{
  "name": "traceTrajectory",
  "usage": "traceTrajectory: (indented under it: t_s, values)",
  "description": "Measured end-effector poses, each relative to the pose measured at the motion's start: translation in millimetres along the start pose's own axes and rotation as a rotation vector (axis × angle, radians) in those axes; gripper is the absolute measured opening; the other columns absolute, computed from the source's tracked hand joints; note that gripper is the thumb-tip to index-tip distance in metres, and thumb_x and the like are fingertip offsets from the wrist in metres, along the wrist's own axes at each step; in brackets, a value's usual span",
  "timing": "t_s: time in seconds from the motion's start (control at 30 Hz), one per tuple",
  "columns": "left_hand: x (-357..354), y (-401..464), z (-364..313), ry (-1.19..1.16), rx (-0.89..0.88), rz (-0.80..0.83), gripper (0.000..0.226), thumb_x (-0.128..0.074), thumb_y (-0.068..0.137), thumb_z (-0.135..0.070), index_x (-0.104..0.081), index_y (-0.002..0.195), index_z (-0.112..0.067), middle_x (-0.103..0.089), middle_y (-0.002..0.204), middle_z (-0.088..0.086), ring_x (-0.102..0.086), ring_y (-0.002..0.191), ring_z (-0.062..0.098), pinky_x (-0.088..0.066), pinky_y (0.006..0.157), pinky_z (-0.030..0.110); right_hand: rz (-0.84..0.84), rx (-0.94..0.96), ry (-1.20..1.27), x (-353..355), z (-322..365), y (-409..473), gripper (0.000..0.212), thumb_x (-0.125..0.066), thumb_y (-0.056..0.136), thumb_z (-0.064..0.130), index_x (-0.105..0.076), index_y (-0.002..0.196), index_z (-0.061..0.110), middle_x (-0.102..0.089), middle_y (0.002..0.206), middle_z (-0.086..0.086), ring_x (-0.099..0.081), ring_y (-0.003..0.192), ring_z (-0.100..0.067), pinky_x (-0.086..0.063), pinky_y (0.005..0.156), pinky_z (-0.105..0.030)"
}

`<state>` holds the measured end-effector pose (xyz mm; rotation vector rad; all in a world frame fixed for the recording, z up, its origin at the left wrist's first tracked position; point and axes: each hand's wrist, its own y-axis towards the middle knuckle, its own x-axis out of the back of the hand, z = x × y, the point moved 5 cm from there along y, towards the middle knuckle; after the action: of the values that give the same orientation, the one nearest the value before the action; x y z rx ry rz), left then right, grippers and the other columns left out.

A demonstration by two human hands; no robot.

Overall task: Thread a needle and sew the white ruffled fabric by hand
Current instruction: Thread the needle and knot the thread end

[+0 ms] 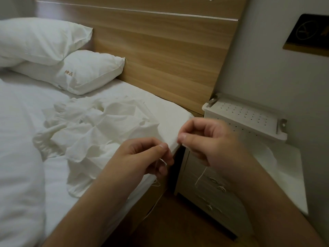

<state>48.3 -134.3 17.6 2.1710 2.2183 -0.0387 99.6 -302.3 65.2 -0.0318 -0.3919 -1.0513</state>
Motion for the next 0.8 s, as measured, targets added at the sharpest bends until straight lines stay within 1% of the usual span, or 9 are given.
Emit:
traceTrajectory:
  t_s: [0.07,0.1,0.23,0.33,0.43,0.5,0.57,0.7,0.8]
  values:
    - [-5,1,4,-0.013,0.019,0.024,0.028,-0.060,0.101,-0.019,-0.077,0.085,-0.004,-0.076,0.085,0.015,-0.067,0.071,0.024,-0.059,0.072,0.031,-0.044,-0.021,0.148,6,0,1,0.017,-0.062,0.098,0.009,-0.070,0.083,0.013,-0.047,0.054,0.006,-0.037,0.047,-0.011,-0.031,0.045,-0.023]
    - [-7,2,6,-0.017,0.029,0.035,0.028,-0.060,0.102,-0.019,-0.077,0.085,-0.004,-0.076,0.086,0.015,-0.068,0.072,0.024,-0.059,0.073,0.031,-0.068,-0.028,0.207,8,0,2,0.018,-0.061,0.099,0.008,-0.069,0.083,0.011,-0.045,0.053,0.005,-0.034,0.046,-0.012,-0.029,0.044,-0.024]
    - [-19,4,15,-0.024,0.068,0.062,0.028,-0.059,0.104,-0.016,-0.075,0.087,-0.001,-0.075,0.083,0.012,-0.066,0.073,0.023,-0.059,0.073,0.029,-0.160,-0.020,0.346,16,2,4,0.020,-0.056,0.101,0.006,-0.067,0.084,0.008,-0.036,0.054,0.004,-0.027,0.048,-0.013,-0.025,0.043,-0.023]
    - [-24,7,21,-0.020,0.104,0.072,0.027,-0.059,0.104,-0.016,-0.075,0.087,-0.002,-0.074,0.081,0.011,-0.065,0.071,0.021,-0.057,0.069,0.027,-0.193,-0.012,0.398,21,2,4,0.019,-0.055,0.102,0.007,-0.066,0.087,0.007,-0.034,0.055,0.004,-0.026,0.048,-0.013,-0.026,0.042,-0.021]
    - [-27,11,27,0.032,0.136,0.094,0.026,-0.060,0.105,-0.019,-0.075,0.088,-0.005,-0.073,0.080,0.008,-0.060,0.066,0.018,-0.050,0.065,0.028,-0.214,-0.007,0.431,26,2,5,0.020,-0.055,0.101,0.006,-0.069,0.088,0.005,-0.033,0.054,0.004,-0.025,0.048,-0.013,-0.026,0.041,-0.020]
    - [-30,12,30,0.049,0.160,0.114,0.025,-0.061,0.104,-0.020,-0.074,0.088,-0.007,-0.072,0.076,0.003,-0.053,0.061,0.014,-0.044,0.060,0.022,-0.233,-0.004,0.432,29,1,5,0.022,-0.055,0.101,0.005,-0.073,0.090,0.005,-0.032,0.055,0.002,-0.024,0.048,-0.014,-0.025,0.041,-0.020]
    - [-33,13,31,0.063,0.179,0.133,0.024,-0.061,0.104,-0.020,-0.072,0.087,-0.007,-0.068,0.068,-0.005,-0.048,0.056,0.009,-0.041,0.055,0.016,-0.239,-0.003,0.439,32,2,5,0.022,-0.055,0.100,0.004,-0.075,0.093,0.003,-0.031,0.057,0.000,-0.024,0.049,-0.014,-0.025,0.041,-0.021]
    - [-34,16,35,0.131,0.184,0.130,0.024,-0.062,0.103,-0.018,-0.071,0.082,-0.014,-0.062,0.059,-0.011,-0.047,0.053,0.006,-0.038,0.054,0.014,-0.237,0.000,0.473,35,2,5,0.022,-0.055,0.100,0.003,-0.076,0.097,0.002,-0.026,0.060,-0.003,-0.019,0.053,-0.015,-0.021,0.042,-0.023]
    - [-34,16,37,0.156,0.192,0.122,0.023,-0.063,0.103,-0.019,-0.071,0.082,-0.014,-0.062,0.059,-0.011,-0.047,0.054,0.006,-0.039,0.056,0.016,-0.243,-0.001,0.490,38,1,5,0.022,-0.055,0.100,0.004,-0.077,0.097,0.003,-0.027,0.057,0.001,-0.021,0.050,-0.013,-0.022,0.042,-0.022]
